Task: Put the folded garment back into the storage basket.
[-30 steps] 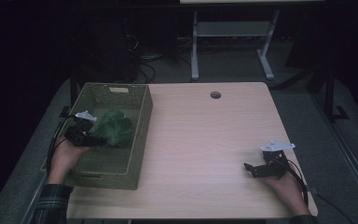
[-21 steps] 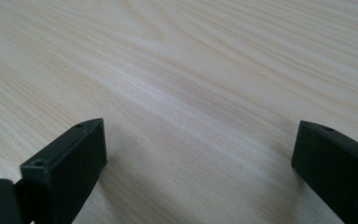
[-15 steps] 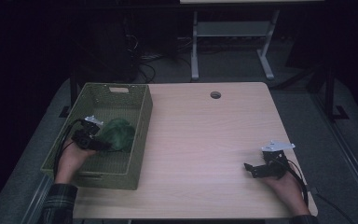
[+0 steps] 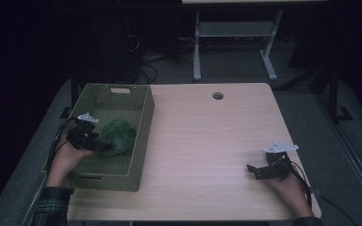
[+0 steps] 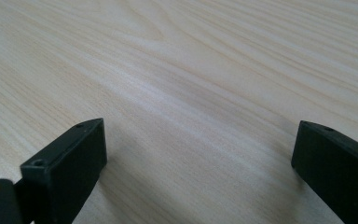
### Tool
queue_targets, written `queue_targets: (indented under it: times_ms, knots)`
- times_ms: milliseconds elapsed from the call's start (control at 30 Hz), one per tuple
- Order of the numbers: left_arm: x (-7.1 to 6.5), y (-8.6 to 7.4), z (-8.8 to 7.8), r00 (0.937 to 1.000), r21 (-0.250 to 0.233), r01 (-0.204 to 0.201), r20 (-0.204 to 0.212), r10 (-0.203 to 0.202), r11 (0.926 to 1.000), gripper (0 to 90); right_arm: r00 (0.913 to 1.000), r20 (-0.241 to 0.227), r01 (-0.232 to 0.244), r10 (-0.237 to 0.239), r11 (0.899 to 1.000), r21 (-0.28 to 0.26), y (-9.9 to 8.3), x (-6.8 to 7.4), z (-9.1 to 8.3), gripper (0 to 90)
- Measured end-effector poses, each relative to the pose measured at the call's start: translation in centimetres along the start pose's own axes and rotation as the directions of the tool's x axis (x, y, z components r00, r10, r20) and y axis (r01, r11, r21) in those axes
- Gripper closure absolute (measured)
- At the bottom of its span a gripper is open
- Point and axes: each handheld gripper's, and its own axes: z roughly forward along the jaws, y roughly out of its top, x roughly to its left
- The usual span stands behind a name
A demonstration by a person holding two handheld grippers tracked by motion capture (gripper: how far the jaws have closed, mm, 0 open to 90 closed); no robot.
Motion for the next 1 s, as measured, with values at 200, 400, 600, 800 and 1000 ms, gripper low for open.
queue_targets:
  times_ms: [200,400,600,800,1000]
  knots:
    - [-0.9,1.4,-1.5,0.9997,-0.058,-0.012,0.018,0.013,0.9983,21.2,1.0,0.0,0.0,0.0,1.0,0.0,0.0,0.0,0.0,2.8]
    - [-2.6,3.1,-2.5,0.9983,-0.106,-0.04,0.038,0.044,0.9936,20.2,1.0,0.0,0.0,0.0,1.0,0.0,0.0,0.0,0.0,2.8]
    - [-4.7,4.9,-2.8,0.9957,-0.159,-0.054,0.066,0.065,0.9858,17.0,1.0,0.001,-0.004,0.004,1.0,-0.001,0.0,0.0,0.0,2.8]
    - [-7.2,6.2,-2.4,0.9917,-0.185,-0.069,0.095,0.088,0.9803,14.3,1.0,0.0,-0.001,0.001,1.0,0.0,0.0,0.0,0.0,2.8]
    - [-10.3,7.4,-1.5,0.982,-0.21,-0.1,0.137,0.13,0.9727,14.3,1.0,0.0,0.0,0.0,1.0,-0.001,0.0,0.0,0.0,2.8]
